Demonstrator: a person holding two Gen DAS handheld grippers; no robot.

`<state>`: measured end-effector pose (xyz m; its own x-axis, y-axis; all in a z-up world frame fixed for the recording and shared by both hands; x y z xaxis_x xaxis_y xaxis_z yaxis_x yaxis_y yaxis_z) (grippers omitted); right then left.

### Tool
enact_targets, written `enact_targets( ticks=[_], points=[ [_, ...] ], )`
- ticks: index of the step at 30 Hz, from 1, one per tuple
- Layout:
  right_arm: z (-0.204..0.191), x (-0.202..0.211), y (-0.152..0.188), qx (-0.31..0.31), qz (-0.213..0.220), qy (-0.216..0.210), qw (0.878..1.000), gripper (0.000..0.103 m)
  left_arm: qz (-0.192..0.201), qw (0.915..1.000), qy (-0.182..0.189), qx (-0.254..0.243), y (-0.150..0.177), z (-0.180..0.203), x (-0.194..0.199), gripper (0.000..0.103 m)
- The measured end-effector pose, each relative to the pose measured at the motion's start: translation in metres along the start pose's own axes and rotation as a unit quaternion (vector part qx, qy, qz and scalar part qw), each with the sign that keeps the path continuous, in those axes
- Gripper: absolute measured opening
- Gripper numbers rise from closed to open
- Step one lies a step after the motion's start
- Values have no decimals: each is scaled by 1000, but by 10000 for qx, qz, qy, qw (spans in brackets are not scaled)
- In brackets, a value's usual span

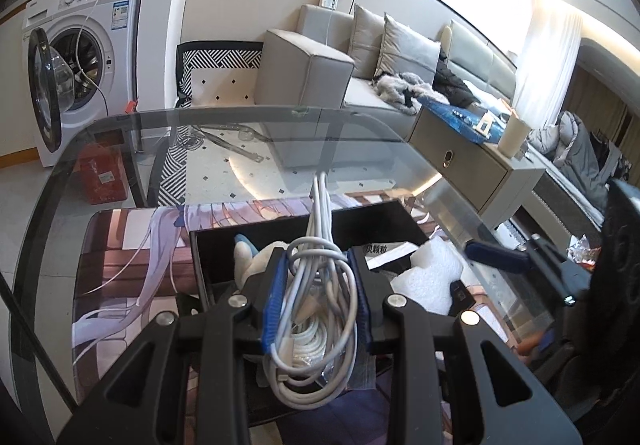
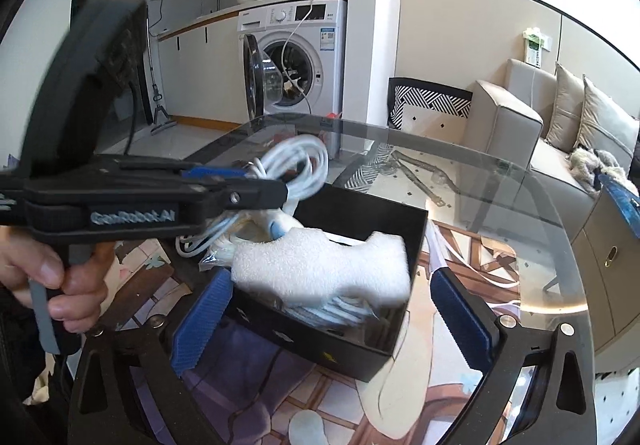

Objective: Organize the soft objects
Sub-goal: 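Carry the foam block with the right gripper to the box while the left carries the cable, then open the right gripper over the box while the left gripper releases the cable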

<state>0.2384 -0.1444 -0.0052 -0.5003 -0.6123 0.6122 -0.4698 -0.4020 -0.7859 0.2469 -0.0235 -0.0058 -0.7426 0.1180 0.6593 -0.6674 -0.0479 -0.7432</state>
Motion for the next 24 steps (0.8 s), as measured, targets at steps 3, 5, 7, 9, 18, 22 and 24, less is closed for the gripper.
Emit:
enact_targets(
  ticks=[3,5,7,9,18,22,24],
  points=[
    [4,5,1,-17,27,87,10000,102,-26,9999,-118,-111,4,1,-4,30],
    [5,9,3,-55,61,94,9999,102,-17,9998,-152,-158,5,1,-4,33],
    [6,12,3,-70,99,112,9999,102,26,9997,-138,-209,6,2,1,56],
    [7,16,5,-98,137,130,9998,102,115,9995,-140,-258,6,1,8,58],
    [5,32,13,-244,306,72,9992,102,363,9981,-468,-193,16,-20,39,102],
    [4,36,16,-325,425,38,9986,102,445,9960,-760,-140,26,-33,45,103],
    [2,39,18,-326,495,34,9982,102,486,9951,-850,-136,32,-37,48,103]
  ],
)
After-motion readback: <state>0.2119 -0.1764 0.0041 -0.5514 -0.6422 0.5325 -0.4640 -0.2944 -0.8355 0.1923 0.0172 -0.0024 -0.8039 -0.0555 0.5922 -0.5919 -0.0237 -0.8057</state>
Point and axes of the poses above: each gripper's, at about its wrist camera, not at the fingertips, and x roughly against the way its jaws point, z to its right, y to its underside, the point moved 10 cm from there along -x, roughly the way its jaws point, and after that the axes turned 13 degrees about -y, right-handed, at the moved point
